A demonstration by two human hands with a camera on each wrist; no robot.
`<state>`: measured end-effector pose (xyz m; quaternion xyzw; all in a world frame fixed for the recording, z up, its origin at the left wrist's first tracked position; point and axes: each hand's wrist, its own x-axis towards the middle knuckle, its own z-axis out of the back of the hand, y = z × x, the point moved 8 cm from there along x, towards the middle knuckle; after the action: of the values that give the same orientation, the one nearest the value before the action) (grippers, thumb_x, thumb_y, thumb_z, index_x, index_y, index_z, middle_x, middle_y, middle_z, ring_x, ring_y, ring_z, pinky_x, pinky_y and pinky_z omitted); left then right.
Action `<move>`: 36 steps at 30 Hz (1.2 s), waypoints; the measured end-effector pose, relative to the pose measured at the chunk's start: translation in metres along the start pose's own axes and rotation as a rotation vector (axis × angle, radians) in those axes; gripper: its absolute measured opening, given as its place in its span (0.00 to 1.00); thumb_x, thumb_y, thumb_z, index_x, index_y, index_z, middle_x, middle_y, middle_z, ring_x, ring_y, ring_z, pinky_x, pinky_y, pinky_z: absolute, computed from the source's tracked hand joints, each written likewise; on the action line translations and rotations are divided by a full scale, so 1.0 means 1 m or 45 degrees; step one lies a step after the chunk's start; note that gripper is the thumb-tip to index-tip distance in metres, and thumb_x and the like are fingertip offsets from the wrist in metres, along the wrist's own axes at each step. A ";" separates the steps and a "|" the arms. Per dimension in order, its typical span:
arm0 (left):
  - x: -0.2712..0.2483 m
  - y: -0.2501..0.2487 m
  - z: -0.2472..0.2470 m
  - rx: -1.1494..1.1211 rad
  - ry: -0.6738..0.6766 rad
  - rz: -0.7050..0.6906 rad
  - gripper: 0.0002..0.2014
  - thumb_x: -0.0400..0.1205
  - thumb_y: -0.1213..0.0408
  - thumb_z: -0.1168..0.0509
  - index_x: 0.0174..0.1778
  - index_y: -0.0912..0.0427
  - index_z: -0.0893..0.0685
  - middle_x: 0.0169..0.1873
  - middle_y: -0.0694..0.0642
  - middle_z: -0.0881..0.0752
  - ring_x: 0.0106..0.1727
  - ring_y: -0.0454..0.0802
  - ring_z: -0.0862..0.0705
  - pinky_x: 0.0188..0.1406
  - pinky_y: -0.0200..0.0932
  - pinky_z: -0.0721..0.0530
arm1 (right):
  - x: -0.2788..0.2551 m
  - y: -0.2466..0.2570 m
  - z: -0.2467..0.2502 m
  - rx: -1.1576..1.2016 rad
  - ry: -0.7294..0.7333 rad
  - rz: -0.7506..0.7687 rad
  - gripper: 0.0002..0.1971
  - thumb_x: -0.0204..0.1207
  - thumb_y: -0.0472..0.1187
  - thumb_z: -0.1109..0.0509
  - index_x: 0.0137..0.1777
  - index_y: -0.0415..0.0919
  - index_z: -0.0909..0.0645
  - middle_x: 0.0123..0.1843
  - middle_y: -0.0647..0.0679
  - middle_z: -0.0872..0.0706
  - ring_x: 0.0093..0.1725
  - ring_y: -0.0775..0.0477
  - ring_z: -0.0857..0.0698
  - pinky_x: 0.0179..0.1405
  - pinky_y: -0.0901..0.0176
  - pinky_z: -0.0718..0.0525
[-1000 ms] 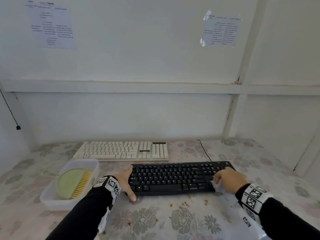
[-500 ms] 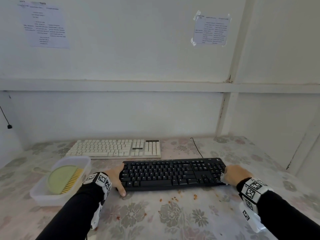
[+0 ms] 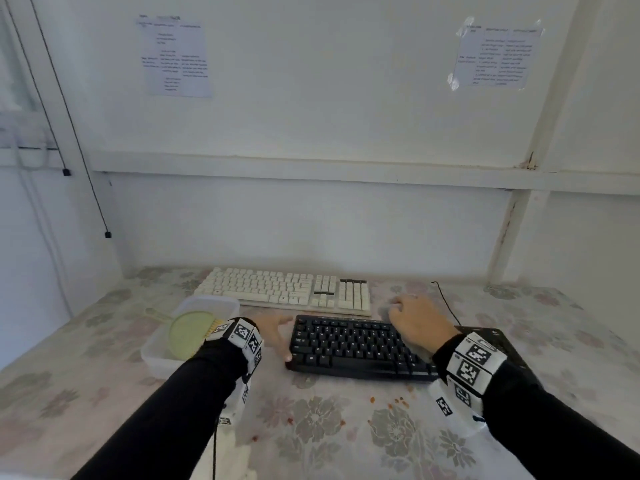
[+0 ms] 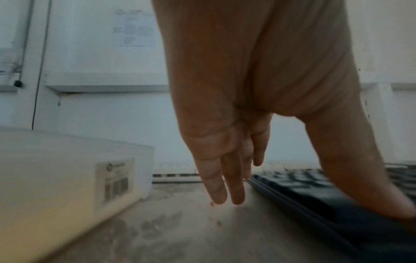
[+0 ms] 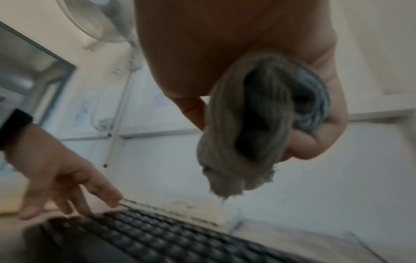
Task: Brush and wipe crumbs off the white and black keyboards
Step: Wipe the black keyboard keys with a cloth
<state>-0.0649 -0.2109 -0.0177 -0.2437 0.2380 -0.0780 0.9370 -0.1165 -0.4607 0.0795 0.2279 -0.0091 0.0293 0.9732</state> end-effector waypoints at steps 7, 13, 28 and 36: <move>-0.070 0.063 0.100 -0.155 -0.636 -0.047 0.38 0.76 0.68 0.28 0.80 0.58 0.38 0.78 0.56 0.33 0.79 0.53 0.34 0.74 0.44 0.36 | 0.013 0.166 -0.053 0.182 -0.005 0.351 0.20 0.81 0.35 0.42 0.72 0.43 0.34 0.66 0.48 0.33 0.65 0.43 0.27 0.65 0.56 0.26; -0.134 0.164 0.155 -0.400 -1.174 -0.032 0.31 0.75 0.73 0.28 0.74 0.63 0.30 0.69 0.61 0.25 0.70 0.57 0.27 0.67 0.45 0.30 | 0.029 0.258 -0.121 0.214 0.005 0.409 0.16 0.82 0.36 0.42 0.70 0.43 0.31 0.67 0.39 0.33 0.51 0.43 0.24 0.50 0.58 0.21; -0.078 0.221 0.073 -0.527 -0.051 -0.093 0.65 0.45 0.38 0.16 0.78 0.57 0.34 0.75 0.50 0.28 0.76 0.49 0.31 0.78 0.57 0.33 | 0.024 0.301 -0.223 -0.468 0.341 0.171 0.18 0.84 0.33 0.47 0.71 0.27 0.31 0.72 0.34 0.25 0.71 0.37 0.26 0.71 0.47 0.29; -0.087 0.197 0.073 -0.455 -0.003 -0.115 0.62 0.46 0.45 0.19 0.78 0.57 0.35 0.75 0.52 0.28 0.76 0.51 0.32 0.75 0.48 0.33 | 0.029 0.298 -0.228 -0.901 0.193 0.196 0.27 0.83 0.39 0.45 0.78 0.27 0.44 0.77 0.29 0.38 0.76 0.33 0.38 0.74 0.46 0.36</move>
<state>-0.0994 0.0136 -0.0229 -0.4169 0.2358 -0.0763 0.8745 -0.1045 -0.0915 0.0082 -0.1269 0.0362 0.1142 0.9847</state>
